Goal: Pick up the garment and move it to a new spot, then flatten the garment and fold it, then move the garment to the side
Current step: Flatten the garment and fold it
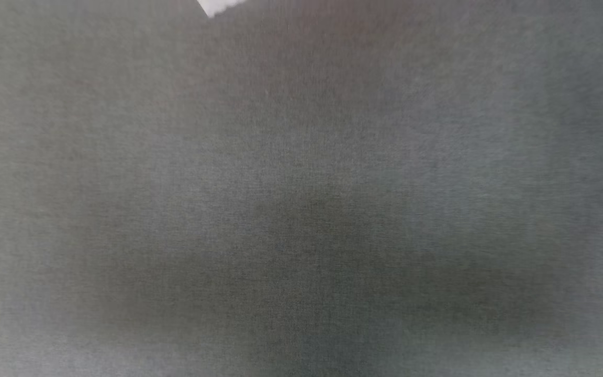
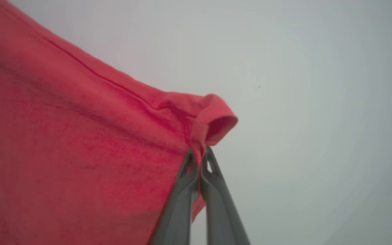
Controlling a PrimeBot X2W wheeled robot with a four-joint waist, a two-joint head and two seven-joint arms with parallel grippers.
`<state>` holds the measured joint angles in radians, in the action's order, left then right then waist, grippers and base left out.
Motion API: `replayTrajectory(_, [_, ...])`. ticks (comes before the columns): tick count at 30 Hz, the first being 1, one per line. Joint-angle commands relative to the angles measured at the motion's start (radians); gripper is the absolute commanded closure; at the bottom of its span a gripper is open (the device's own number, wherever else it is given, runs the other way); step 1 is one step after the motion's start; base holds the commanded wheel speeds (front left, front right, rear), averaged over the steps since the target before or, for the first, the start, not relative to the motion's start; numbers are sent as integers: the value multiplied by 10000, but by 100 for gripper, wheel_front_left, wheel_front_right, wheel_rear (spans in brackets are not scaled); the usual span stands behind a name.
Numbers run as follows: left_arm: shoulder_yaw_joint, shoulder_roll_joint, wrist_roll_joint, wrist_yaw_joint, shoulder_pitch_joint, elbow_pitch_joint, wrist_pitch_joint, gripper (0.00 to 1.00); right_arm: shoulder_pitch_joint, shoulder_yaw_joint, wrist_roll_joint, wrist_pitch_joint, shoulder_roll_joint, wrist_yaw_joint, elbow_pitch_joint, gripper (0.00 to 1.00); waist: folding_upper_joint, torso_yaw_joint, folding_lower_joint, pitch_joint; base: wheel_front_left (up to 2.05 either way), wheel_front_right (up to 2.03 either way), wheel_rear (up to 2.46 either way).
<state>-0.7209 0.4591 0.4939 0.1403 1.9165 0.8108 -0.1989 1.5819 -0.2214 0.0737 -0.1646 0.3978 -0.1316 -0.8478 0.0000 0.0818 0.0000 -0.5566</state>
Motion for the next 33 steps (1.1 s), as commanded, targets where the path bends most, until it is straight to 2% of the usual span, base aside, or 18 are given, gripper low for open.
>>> replayTrajectory(1, [43,-34,-66,97,132,117,-158,100,-8,70,-188,-166,-138,19,-139,100,0,105,0,-526,0,0,0])
replayTrajectory(4, [64,-290,-160,13,-39,341,-577,100,-188,300,-912,-638,-435,19,-670,100,0,257,0,-646,0,0,0])
replayTrajectory(9, [-148,-556,93,-910,-1069,885,-657,100,-748,-30,-1009,-773,-672,19,-1672,100,0,471,0,-328,0,0,0])
replayTrajectory(14, [-559,-754,646,-2212,-2572,1416,-83,100,-1728,-846,-348,-595,-682,19,-2302,100,0,612,0,402,0,0,0])
replayTrajectory(18, [-994,-694,1322,-2627,-3963,1248,1020,100,-2698,-1834,833,-157,-638,19,-2378,100,0,627,0,1143,0,0,0])
replayTrajectory(22, [-1648,-309,2154,-2689,-5609,171,2402,100,-3911,-2974,2485,675,-224,20,-1631,100,0,656,0,1834,0,0,0])
replayTrajectory(27, [-1969,780,3175,-2609,-7737,-1913,3754,100,-5747,-4116,4522,1772,890,19,217,100,0,734,0,2507,0,0,0])
replayTrajectory(30, [-2006,1461,3695,-2084,-9086,-3400,4394,100,-6887,-4420,5514,2321,1695,19,1410,100,0,760,0,2793,0,0,0])
replayTrajectory(33, [-1991,2167,4185,-1357,-10368,-4997,4832,100,-7979,-4468,6220,2735,2355,19,2444,100,0,784,0,2982,0,0,0])
